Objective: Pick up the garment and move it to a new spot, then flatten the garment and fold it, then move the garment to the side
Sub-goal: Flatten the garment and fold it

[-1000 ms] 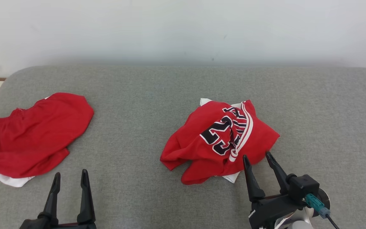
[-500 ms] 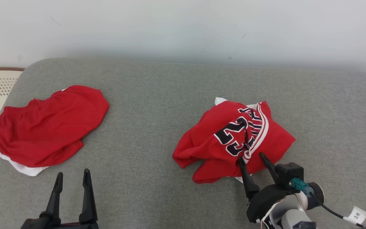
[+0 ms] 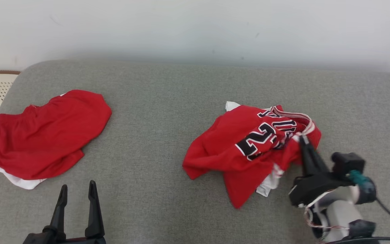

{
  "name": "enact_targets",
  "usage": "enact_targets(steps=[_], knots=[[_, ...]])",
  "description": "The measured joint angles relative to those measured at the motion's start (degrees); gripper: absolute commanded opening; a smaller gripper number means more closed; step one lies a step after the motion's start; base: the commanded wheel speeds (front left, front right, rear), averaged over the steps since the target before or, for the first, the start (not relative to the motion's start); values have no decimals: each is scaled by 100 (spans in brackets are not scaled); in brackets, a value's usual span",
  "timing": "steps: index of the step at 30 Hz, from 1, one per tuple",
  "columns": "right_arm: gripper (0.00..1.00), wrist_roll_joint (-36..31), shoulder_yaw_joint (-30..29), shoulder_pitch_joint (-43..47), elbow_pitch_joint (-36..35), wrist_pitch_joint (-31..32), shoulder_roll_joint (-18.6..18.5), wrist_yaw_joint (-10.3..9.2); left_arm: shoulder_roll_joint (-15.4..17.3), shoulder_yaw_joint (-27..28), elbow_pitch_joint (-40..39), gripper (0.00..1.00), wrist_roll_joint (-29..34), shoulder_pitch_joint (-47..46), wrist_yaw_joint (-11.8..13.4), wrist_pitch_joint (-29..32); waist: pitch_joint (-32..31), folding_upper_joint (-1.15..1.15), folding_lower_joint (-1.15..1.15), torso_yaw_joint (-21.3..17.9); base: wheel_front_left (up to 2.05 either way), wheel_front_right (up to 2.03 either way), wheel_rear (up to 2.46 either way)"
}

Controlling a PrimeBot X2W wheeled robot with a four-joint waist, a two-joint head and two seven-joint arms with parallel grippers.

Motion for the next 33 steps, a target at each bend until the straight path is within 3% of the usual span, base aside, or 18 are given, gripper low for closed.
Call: enact_targets(steps=[9, 17, 18, 19, 20, 33], knots=[[0, 147, -931, -9, -606, 158, -608, 0, -1, -90, 42, 100, -47, -2, 52, 0, 32, 0, 0, -151, 0, 0, 0], [0, 219, -1454, 353, -1028, 584, -701, 0, -1, -107, 57, 100, -57, -1, 58, 0, 34, 0, 0, -153, 0, 0, 0], [7, 215, -1465, 405, -1061, 639, -702, 0, -1, -100, 68, 100, -62, -1, 53, 0, 38, 0, 0, -153, 0, 0, 0], [40, 212, -1481, 447, -1093, 658, -697, 0, -1, -96, 86, 100, -64, -1, 49, 0, 41, 0, 0, -152, 0, 0, 0], [100, 189, -1496, 475, -1150, 652, -689, 0, -1, -88, 100, 100, -64, -1, 46, 0, 43, 0, 0, -153, 0, 0, 0], [100, -123, -1254, 756, -1726, 171, -383, 0, -2, -127, 176, 100, -63, -4, -49, 0, -71, 0, 0, -197, 0, 0, 0]])
